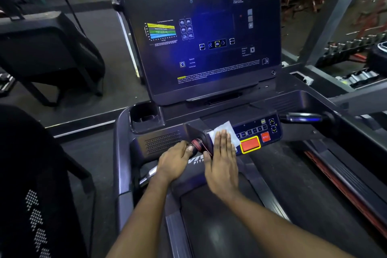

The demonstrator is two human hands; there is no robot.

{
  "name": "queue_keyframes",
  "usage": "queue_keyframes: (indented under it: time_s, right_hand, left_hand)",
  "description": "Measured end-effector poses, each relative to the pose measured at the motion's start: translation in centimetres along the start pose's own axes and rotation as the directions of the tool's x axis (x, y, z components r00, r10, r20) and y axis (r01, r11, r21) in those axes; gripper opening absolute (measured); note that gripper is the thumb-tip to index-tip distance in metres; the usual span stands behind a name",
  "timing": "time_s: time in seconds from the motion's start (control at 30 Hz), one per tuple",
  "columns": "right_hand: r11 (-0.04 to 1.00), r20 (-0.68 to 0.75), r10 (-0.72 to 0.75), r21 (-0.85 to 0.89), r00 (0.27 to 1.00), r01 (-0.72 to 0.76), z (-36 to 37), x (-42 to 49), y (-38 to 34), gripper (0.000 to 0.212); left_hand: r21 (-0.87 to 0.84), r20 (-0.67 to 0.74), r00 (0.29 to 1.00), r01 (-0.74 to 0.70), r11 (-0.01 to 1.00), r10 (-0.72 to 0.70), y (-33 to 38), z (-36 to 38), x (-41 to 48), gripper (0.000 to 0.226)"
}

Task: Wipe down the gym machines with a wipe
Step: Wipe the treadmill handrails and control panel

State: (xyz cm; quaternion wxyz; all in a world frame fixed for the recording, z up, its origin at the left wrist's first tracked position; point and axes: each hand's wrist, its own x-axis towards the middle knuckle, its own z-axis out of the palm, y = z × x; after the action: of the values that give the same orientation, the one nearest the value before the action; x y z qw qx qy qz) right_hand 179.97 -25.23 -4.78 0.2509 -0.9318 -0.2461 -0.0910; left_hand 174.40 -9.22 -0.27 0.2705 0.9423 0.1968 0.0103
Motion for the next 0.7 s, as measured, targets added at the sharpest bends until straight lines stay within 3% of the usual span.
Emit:
queue_keyframes:
  time_s: [0.2, 0.27, 0.4, 0.6, 0.7]
  right_hand:
    - [0.985, 0.052, 0.034, -0.169, 0.998, -0.025, 0.2, -5.0, 1.3, 0.072]
    - [0.969, 0.014, 0.14, -0.205, 0.99, -0.134, -0.2, -2.5, 0.8, 0.075]
    - [0.919, -0.022, 0.366, -0.148, 0.93, -0.365, -1.6, 2.7, 0.2, 0.081]
    - [0.938, 0.036, 0.32, -0.155, 0.947, -0.311, -2.1, 0.6, -0.1, 0.085]
    - [0.862, 0.043, 0.507, -0.038, 0.861, -0.506, -3.8, 5.1, 2.2, 0.082]
  left_hand:
    - [0.002, -0.008, 1.0, -0.01, 1.0, 0.01, -0.1, 0.1, 0.0, 0.032]
    - [0.008, -0.01, 1.0, -0.011, 1.0, 0.011, -0.1, 0.1, 0.0, 0.03]
    - [0.02, -0.014, 1.0, -0.008, 1.0, 0.008, 0.0, 0.1, -0.2, 0.032]
    - [0.031, -0.029, 1.0, -0.009, 0.999, 0.01, 0.2, 0.1, -0.3, 0.033]
    - [0.032, -0.02, 1.0, -0.007, 0.999, 0.008, 0.2, 0.1, -0.2, 0.033]
